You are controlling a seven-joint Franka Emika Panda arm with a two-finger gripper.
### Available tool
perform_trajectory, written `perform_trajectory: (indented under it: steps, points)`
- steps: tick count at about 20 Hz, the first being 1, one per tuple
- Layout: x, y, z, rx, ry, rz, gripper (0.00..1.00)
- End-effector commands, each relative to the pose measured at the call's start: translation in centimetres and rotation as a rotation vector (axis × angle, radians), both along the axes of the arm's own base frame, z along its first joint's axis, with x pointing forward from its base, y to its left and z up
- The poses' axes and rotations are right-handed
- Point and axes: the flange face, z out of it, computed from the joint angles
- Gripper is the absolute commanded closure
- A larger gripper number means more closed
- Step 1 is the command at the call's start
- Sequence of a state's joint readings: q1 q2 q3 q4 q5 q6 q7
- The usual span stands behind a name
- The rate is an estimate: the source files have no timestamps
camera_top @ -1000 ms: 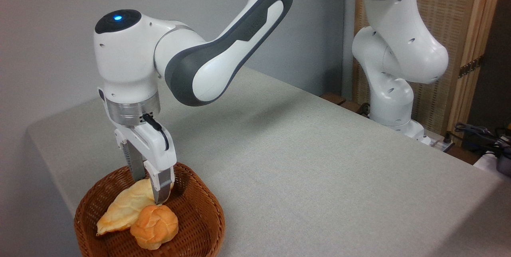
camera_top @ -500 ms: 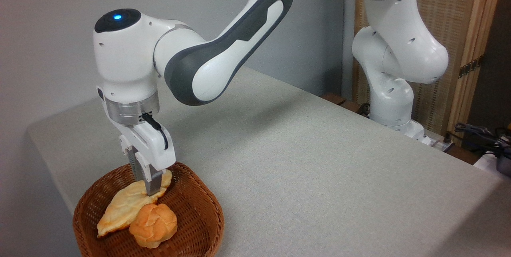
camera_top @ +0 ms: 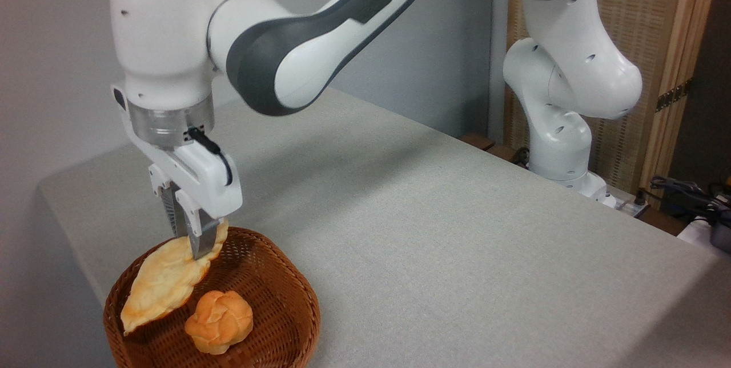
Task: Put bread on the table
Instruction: 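Lift the flat bread out of the basket and carry it over the table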
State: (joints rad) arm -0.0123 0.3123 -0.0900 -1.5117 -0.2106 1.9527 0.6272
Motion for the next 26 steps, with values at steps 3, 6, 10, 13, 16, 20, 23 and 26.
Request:
perform_trajectory:
  steps: [3,6,10,13,16,20,23,26]
  points:
    - [-2.8,1.1,5.0,-0.025,0.041,-0.016,0.84]
    - [-6.1,1.0,8.0,-0.005,0.104,-0.066,0.84]
    - [-10.5,0.9,8.8,0.013,0.156,-0.184,0.84]
    - [-13.8,1.4,7.6,0.083,0.177,-0.29,0.83]
    - [-15.2,0.4,5.9,0.114,0.214,-0.328,0.81]
    - [-15.7,-1.3,1.5,0.132,0.284,-0.366,0.5]
    - [-15.4,-2.0,-0.8,0.13,0.328,-0.38,0.37]
    - [-15.0,-2.2,-1.6,0.129,0.334,-0.376,0.16]
